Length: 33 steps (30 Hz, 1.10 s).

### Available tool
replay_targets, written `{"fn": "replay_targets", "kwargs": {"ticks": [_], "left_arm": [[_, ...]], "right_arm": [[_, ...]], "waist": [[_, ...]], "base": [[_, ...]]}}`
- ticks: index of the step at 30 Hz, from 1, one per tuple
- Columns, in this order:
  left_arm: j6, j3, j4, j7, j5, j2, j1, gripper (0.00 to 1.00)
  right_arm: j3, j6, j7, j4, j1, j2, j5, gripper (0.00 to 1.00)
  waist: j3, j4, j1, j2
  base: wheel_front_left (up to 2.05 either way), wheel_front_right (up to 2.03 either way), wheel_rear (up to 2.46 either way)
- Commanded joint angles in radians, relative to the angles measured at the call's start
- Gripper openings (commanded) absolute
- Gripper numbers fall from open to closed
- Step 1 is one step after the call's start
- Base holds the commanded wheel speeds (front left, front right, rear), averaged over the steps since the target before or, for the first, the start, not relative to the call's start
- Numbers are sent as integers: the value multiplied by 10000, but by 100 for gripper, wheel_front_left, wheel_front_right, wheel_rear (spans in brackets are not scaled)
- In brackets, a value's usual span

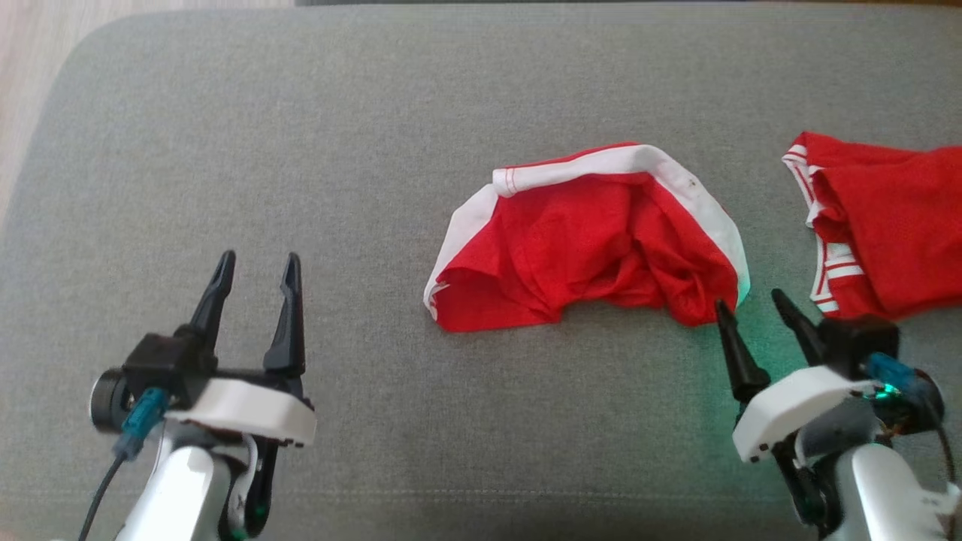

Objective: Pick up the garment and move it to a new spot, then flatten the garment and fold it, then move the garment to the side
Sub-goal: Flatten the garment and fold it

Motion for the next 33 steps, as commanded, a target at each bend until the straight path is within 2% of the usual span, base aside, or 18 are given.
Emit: {"fn": "replay_targets", "kwargs": {"ticks": [1,11,26,33], "left_arm": [[68,439,-335,-87,-34,237,-154,100],[320,482,-541,67,27,460,201,100],[464,290,-804,374,33,610,585,100],[305,116,-856,543,9,606,169,100]], "right_arm": [[113,-7,-167,-594,-83,61,11,100],[-74,-7,-618,-2427,221,300,-12,100],[-116,-7,-531,-2789,661,358,187,100],[-147,-7,-504,-2815,607,360,319,100]], "waist": [[-74,-44,0,0],[-624,-247,0,0],[-950,-368,0,0],[-797,-318,0,0]], "base": [[0,0,0],[0,0,0],[0,0,0],[0,0,0]]}}
